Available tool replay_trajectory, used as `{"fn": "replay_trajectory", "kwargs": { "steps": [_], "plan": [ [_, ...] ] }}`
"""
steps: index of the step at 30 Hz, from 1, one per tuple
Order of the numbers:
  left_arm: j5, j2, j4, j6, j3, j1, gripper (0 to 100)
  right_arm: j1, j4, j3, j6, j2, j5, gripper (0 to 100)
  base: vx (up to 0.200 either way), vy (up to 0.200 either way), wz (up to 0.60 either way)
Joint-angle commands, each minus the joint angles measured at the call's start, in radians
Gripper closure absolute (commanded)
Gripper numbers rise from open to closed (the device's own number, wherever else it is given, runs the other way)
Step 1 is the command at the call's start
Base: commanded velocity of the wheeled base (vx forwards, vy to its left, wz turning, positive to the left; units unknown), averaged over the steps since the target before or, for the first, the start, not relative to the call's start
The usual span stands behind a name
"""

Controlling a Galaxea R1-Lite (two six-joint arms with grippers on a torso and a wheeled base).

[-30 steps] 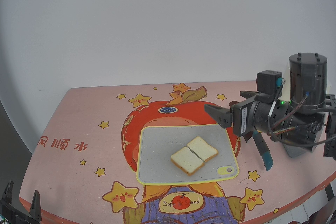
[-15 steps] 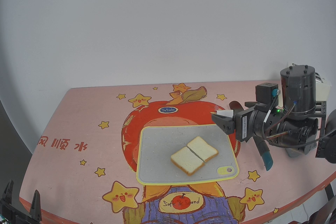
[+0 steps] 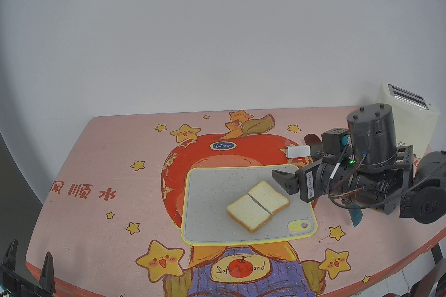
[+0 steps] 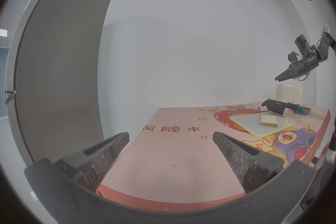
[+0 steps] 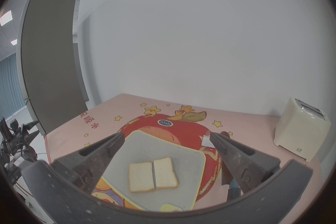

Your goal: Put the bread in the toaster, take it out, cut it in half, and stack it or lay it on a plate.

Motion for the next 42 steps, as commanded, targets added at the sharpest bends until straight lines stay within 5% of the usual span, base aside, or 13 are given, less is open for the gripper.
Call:
{"fn": "replay_trajectory", "kwargs": {
  "steps": [1, 42],
  "plan": [
    [0.0, 0.001, 0.0, 0.0, 0.016, 0.0, 0, 0.001, 0.0, -0.001, 0.001, 0.025, 0.001, 0, 0.0, 0.0, 0.0],
    [0.0, 0.001, 0.0, 0.0, 0.016, 0.0, 0, -0.033, -0.074, -0.004, -0.002, 0.16, -0.012, 0, 0.0, 0.0, 0.0]
  ]
}}
